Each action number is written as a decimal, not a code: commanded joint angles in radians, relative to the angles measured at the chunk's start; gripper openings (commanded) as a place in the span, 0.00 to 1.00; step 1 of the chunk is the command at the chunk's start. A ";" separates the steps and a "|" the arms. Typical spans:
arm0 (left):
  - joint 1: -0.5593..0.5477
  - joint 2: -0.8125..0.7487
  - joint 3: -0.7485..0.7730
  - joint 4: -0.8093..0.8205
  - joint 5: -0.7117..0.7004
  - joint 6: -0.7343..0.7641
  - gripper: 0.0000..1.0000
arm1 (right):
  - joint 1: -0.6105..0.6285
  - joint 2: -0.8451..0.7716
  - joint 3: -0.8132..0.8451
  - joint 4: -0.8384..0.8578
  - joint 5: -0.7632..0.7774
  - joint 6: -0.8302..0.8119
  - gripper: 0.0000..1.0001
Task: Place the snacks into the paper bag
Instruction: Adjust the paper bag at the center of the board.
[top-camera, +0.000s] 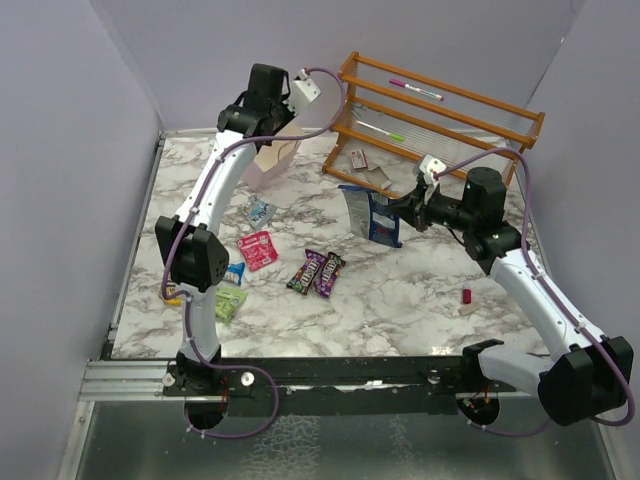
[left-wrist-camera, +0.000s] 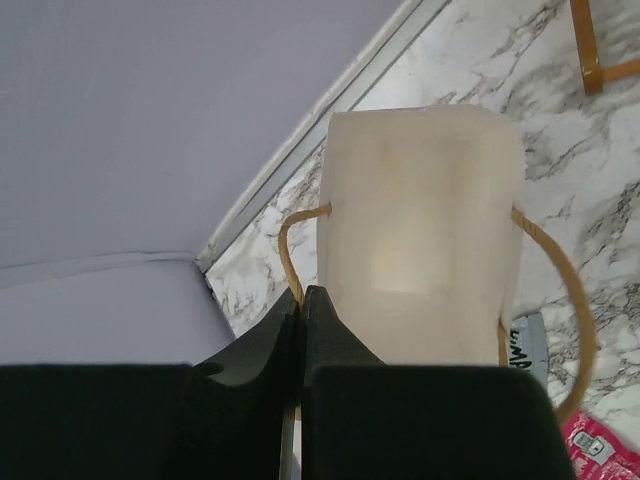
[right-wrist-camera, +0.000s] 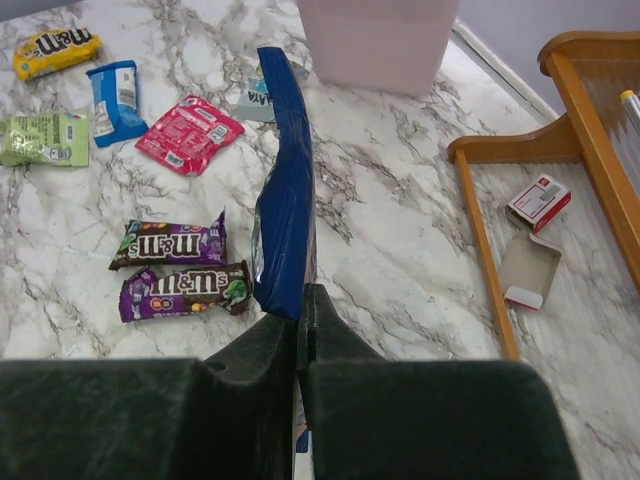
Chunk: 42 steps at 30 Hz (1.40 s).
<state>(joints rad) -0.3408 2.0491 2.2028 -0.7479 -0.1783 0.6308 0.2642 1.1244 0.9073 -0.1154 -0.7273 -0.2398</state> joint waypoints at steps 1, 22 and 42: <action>0.013 -0.016 0.066 -0.107 0.059 -0.111 0.00 | -0.006 -0.024 -0.010 0.013 -0.026 -0.004 0.01; 0.113 0.132 0.202 -0.139 0.184 -0.327 0.00 | -0.010 0.011 -0.017 0.019 -0.048 -0.001 0.01; 0.114 0.096 0.241 -0.090 0.345 -0.464 0.13 | -0.010 0.017 -0.024 0.024 -0.063 -0.006 0.01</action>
<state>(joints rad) -0.2245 2.1849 2.3985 -0.8463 0.1120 0.1989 0.2596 1.1362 0.8898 -0.1135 -0.7582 -0.2401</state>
